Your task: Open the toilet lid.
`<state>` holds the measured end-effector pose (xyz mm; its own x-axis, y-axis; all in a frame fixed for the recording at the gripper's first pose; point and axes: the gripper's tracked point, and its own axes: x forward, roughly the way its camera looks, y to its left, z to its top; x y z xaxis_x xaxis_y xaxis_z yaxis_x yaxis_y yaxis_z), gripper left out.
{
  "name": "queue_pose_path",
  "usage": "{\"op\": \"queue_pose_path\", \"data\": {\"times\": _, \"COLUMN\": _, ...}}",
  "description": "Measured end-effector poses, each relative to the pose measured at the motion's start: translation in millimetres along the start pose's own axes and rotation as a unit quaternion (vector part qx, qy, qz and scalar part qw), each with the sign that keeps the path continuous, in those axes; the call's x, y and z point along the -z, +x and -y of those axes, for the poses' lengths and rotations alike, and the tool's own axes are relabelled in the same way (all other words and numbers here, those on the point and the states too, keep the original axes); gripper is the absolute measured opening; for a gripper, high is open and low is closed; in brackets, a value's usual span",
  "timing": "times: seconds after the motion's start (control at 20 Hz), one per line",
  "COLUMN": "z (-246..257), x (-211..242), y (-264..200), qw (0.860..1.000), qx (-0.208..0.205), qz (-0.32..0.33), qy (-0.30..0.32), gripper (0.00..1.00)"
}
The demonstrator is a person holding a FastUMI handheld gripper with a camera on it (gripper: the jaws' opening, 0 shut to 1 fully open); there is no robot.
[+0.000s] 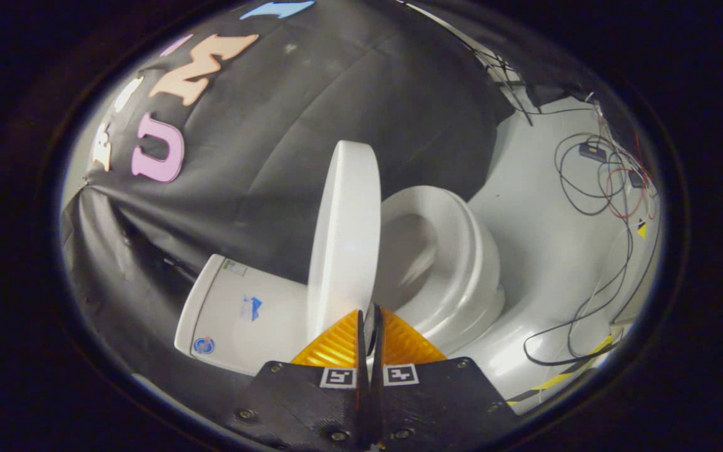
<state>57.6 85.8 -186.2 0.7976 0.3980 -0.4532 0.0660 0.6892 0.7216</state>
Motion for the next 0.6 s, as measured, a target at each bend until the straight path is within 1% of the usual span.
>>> {"op": "queue_pose_path", "data": {"times": 0.25, "z": -22, "x": -3, "y": -5, "qw": 1.000, "qx": -0.010, "qz": 0.010, "qy": -0.017, "gripper": 0.01}}
{"op": "queue_pose_path", "data": {"times": 0.45, "z": -35, "x": -7, "y": -10, "qw": 0.997, "qx": 0.005, "qz": 0.026, "qy": -0.069, "gripper": 0.01}}
{"op": "queue_pose_path", "data": {"times": 0.6, "z": -55, "x": -7, "y": -13, "qw": 0.992, "qx": 0.012, "qz": 0.047, "qy": -0.118, "gripper": 0.01}}
